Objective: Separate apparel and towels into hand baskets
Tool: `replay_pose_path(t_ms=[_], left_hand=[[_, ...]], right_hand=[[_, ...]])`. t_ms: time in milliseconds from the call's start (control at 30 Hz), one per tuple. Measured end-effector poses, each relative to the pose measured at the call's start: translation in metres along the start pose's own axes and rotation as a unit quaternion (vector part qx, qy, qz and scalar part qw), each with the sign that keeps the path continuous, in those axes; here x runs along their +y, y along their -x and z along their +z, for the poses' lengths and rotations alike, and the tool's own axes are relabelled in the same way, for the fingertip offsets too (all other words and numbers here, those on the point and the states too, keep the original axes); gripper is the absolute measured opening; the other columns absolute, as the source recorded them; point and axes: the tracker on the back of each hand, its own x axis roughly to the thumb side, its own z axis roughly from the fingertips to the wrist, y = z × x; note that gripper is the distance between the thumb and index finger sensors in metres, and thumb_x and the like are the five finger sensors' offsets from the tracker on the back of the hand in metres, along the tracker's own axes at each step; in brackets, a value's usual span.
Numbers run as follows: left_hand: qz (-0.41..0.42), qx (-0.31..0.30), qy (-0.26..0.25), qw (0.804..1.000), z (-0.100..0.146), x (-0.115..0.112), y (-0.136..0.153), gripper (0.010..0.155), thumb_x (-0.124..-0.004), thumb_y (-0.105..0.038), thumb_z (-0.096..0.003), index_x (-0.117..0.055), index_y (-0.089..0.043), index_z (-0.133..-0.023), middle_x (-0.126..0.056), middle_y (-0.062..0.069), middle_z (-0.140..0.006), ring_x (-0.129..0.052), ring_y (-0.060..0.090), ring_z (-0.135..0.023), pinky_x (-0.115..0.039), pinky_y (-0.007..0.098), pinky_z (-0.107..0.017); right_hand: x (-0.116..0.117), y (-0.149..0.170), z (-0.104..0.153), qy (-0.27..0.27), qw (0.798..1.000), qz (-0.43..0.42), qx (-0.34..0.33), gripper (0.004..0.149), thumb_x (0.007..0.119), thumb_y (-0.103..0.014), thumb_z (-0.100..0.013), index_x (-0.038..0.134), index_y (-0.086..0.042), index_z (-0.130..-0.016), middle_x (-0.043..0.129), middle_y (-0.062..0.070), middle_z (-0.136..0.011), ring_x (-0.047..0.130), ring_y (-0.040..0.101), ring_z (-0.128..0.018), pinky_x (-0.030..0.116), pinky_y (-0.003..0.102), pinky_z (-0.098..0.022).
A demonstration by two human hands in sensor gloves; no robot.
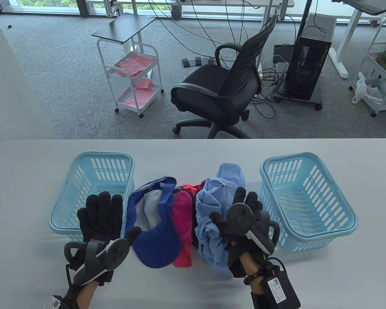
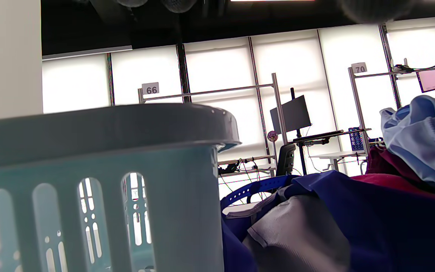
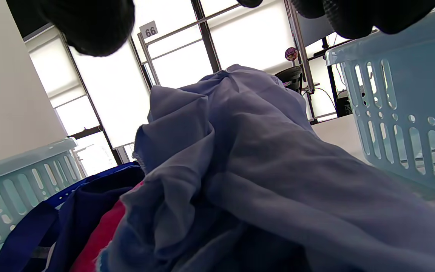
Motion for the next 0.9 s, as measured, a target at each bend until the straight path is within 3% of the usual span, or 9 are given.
replay_pose_path(t_ms=[167, 267, 500, 667, 900], left_hand=[[0.003, -0.001, -0.002, 1.000, 0.000, 0.000, 0.000, 0.097, -0.056, -0.069, -0.0529, -0.012, -0.010, -0.117, -0.024, 0.032, -0.122, -0.033, 0.063, -0.110, -0.039, 0.076, -0.074], [0.005, -0.002, -0.004, 1.000, 0.000, 0.000, 0.000, 0.097, -0.056, -0.069, -0.0530, -0.012, -0.011, -0.117, -0.024, 0.032, -0.122, -0.032, 0.063, -0.110, -0.039, 0.076, -0.075], [0.006, -0.006, -0.005, 1.000, 0.001, 0.000, -0.001, 0.098, -0.056, -0.069, -0.0529, -0.012, -0.010, -0.117, -0.024, 0.032, -0.122, -0.033, 0.063, -0.110, -0.039, 0.076, -0.075], [0.006, -0.007, -0.004, 1.000, 0.001, 0.000, -0.002, 0.097, -0.056, -0.069, -0.0530, -0.011, -0.010, -0.117, -0.024, 0.032, -0.122, -0.033, 0.063, -0.110, -0.039, 0.076, -0.075], [0.006, -0.008, -0.005, 1.000, 0.002, 0.001, -0.003, 0.098, -0.056, -0.069, -0.0530, -0.012, -0.010, -0.117, -0.024, 0.032, -0.122, -0.033, 0.063, -0.110, -0.039, 0.076, -0.075]], right_hand=[[0.013, -0.007, -0.022, -0.066, 0.997, 0.011, 0.044, 0.112, 0.074, -0.059, -0.050, 0.018, 0.019, -0.107, 0.029, 0.057, -0.100, 0.050, 0.081, -0.084, 0.055, 0.082, -0.061], [0.026, -0.010, -0.037, -0.126, 0.988, 0.026, 0.083, 0.118, 0.074, -0.060, -0.048, 0.011, 0.022, -0.104, 0.026, 0.059, -0.098, 0.048, 0.083, -0.083, 0.054, 0.083, -0.060], [0.058, -0.018, -0.057, -0.207, 0.968, 0.054, 0.130, 0.125, 0.076, -0.060, -0.044, 0.003, 0.027, -0.099, 0.027, 0.061, -0.095, 0.050, 0.084, -0.081, 0.057, 0.084, -0.058], [0.080, -0.022, -0.063, -0.231, 0.956, 0.098, 0.149, 0.126, 0.078, -0.057, -0.044, 0.001, 0.027, -0.098, 0.031, 0.059, -0.096, 0.052, 0.082, -0.083, 0.058, 0.084, -0.058], [0.097, -0.018, -0.066, -0.201, 0.953, 0.154, 0.170, 0.124, 0.082, -0.055, -0.045, 0.005, 0.026, -0.100, 0.044, 0.050, -0.099, 0.066, 0.070, -0.085, 0.063, 0.077, -0.060]])
